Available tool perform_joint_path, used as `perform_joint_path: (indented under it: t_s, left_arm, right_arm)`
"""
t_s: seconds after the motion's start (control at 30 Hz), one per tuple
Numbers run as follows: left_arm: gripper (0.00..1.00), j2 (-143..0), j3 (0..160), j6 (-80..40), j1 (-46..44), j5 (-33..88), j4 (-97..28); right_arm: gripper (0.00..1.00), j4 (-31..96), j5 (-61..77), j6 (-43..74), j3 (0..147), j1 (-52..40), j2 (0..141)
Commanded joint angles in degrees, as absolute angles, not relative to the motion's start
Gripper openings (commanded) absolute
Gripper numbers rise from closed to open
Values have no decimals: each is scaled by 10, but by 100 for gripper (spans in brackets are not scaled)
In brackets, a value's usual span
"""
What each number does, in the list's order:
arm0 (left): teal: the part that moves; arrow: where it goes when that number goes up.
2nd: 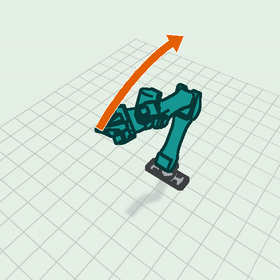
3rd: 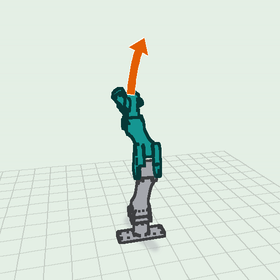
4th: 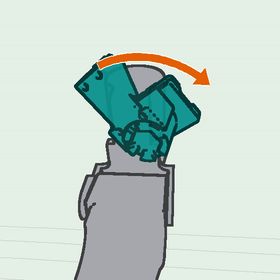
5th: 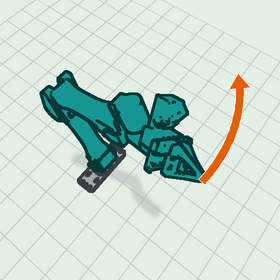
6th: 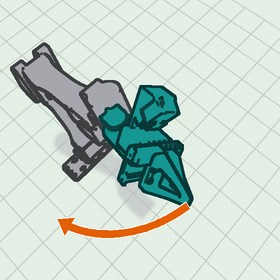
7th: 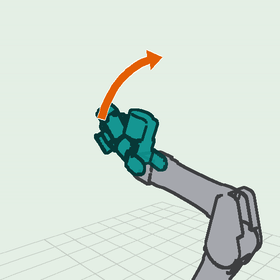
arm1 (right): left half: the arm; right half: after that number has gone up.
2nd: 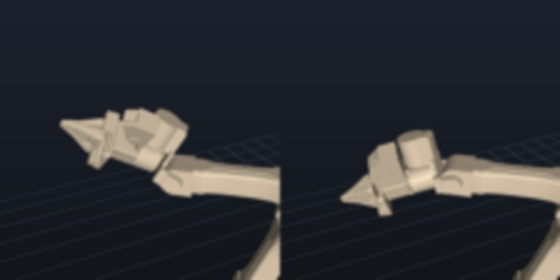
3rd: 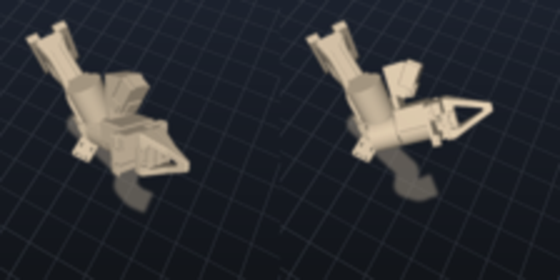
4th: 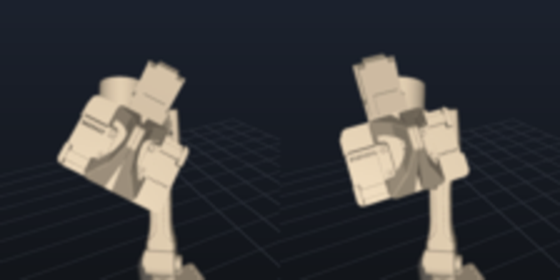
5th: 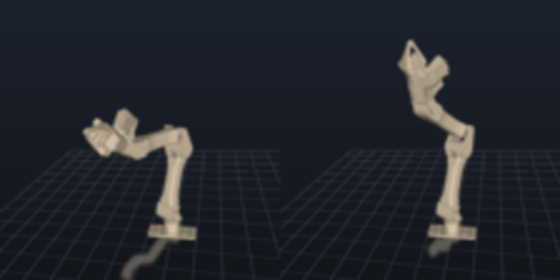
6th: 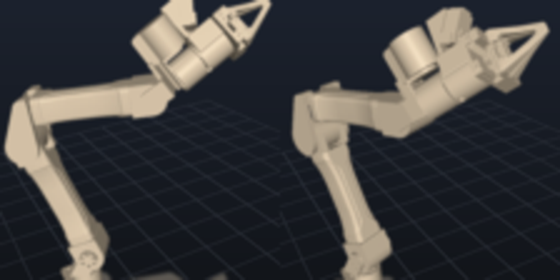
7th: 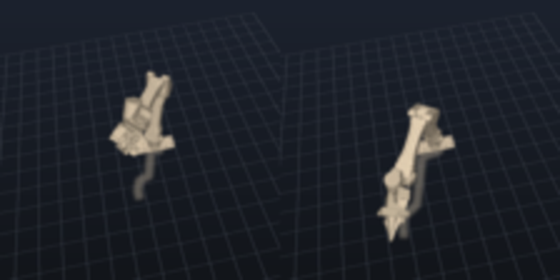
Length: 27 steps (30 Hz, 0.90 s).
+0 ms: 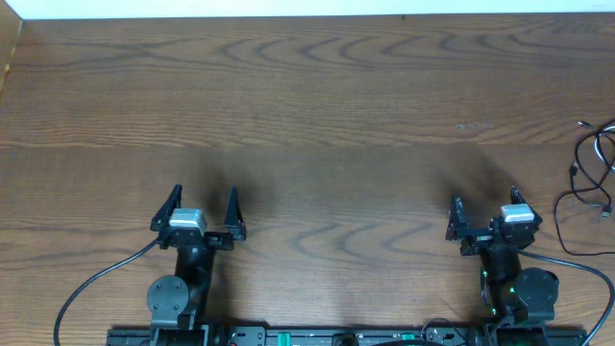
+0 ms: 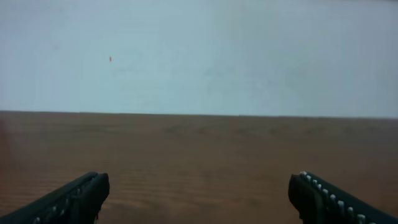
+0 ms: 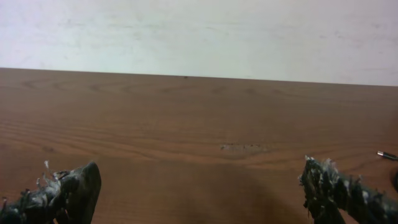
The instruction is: Untangle cables
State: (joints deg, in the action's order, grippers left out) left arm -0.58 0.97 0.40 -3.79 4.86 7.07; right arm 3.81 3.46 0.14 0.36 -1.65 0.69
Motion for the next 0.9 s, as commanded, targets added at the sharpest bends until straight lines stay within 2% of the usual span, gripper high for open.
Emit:
perform_joint_path:
  t_s: [0.0,0.3,0.87]
  left_arm:
    - [96,-1,2,43,-35,48,61]
    - [96,-1,2,43,-35,38,-42]
    - [96,-1,2,43,-36,38,-38]
  right_arm:
    - [99,40,40,-7,3,-13,3]
    - [99,40,40,-7,3,-13,3]
    - [99,40,40,-7,3,-13,3]
